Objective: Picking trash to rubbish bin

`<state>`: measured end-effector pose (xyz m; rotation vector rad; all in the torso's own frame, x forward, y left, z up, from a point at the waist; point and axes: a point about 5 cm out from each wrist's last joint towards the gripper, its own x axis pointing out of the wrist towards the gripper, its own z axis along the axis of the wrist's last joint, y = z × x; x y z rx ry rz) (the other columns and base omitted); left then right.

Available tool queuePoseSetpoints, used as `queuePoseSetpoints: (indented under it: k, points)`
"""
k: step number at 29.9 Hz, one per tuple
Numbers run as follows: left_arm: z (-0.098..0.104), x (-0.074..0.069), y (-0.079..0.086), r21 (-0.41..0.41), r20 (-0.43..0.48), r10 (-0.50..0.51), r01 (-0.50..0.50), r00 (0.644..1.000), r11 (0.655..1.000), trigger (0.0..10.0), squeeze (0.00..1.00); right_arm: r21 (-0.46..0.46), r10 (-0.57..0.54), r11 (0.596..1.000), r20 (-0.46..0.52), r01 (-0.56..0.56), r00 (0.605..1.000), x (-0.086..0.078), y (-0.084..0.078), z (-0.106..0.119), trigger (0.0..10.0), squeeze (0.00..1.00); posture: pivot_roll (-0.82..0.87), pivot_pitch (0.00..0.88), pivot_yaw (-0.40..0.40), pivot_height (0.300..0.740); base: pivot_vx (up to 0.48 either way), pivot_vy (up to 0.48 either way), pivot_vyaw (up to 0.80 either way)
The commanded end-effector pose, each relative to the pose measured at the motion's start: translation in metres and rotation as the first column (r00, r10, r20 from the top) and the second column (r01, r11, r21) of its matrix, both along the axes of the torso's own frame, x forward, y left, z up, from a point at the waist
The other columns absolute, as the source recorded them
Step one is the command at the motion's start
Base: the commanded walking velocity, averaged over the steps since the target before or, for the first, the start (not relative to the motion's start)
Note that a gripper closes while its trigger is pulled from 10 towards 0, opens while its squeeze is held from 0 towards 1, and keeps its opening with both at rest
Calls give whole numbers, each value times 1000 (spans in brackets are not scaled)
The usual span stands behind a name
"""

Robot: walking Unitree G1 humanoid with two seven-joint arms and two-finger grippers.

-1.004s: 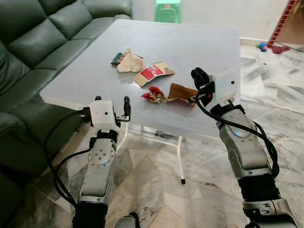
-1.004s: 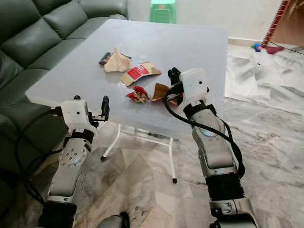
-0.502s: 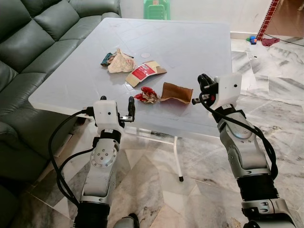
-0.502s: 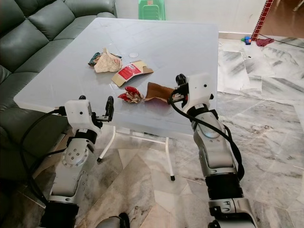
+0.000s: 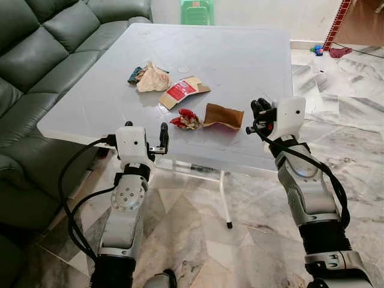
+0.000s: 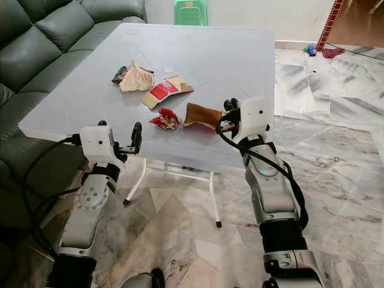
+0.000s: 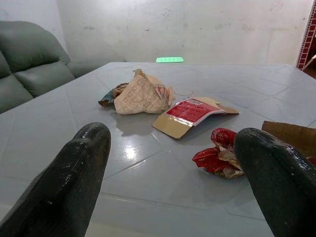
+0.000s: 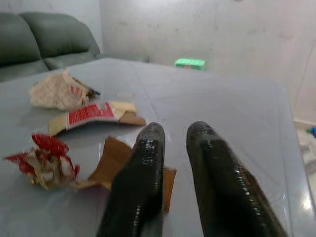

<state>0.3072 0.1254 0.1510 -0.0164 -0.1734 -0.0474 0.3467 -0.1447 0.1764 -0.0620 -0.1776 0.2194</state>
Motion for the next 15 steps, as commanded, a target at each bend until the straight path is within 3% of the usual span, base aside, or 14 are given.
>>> queuePoseSetpoints:
  k: [1, 6, 8, 15]
  points:
    - [2, 2, 1, -7, -12, -12, 12, 1000, 1000, 10000, 0, -14, 13, 1000, -37, -14, 999, 3, 2, -6, 10000, 1000, 5, 115, 49, 740, 0, 0, 0]
    - [-5, 8, -12, -35, -65, -109, 107, 992, 994, 10000, 0, -101, 92, 989, -169, -110, 981, 2, 9, -29, 10000, 1000, 2, 126, 54, 740, 0, 0, 0]
    - [-8, 12, -20, -43, -88, -164, 160, 983, 986, 10000, 0, -115, 108, 985, -175, -130, 978, 0, 10, -32, 10000, 1000, 0, 130, 56, 740, 0, 0, 0]
    - [-15, 23, -26, -39, -121, -201, 198, 972, 979, 10000, 0, -96, 128, 985, -151, -144, 980, -11, 10, -30, 10000, 1000, -38, 159, 74, 740, 0, 0, 0]
